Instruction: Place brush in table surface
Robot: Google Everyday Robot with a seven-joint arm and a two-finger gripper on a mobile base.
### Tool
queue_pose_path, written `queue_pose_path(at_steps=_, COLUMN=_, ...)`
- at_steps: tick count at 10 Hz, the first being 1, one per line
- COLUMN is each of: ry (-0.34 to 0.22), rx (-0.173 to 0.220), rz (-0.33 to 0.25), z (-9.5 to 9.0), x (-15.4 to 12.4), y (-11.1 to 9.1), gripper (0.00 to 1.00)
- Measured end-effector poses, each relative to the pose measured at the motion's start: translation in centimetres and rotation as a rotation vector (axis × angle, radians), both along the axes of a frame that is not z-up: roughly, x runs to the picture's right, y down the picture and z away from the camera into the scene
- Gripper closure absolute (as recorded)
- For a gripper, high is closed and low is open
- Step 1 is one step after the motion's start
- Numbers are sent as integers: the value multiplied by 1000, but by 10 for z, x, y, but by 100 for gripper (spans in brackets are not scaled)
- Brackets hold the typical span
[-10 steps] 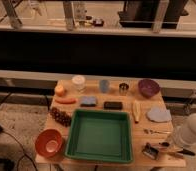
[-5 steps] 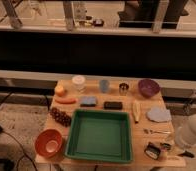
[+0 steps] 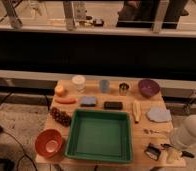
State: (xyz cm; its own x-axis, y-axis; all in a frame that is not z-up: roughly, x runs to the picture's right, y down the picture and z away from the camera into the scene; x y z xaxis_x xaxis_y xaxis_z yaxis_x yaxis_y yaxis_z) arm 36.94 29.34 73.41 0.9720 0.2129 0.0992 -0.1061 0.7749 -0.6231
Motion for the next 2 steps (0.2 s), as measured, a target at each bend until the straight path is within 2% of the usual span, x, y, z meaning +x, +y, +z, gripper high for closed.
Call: queue_pose_path(at_steps=2, ry=3, rx=32, rz=18, z=-11, x=6, y=-13, gripper=20)
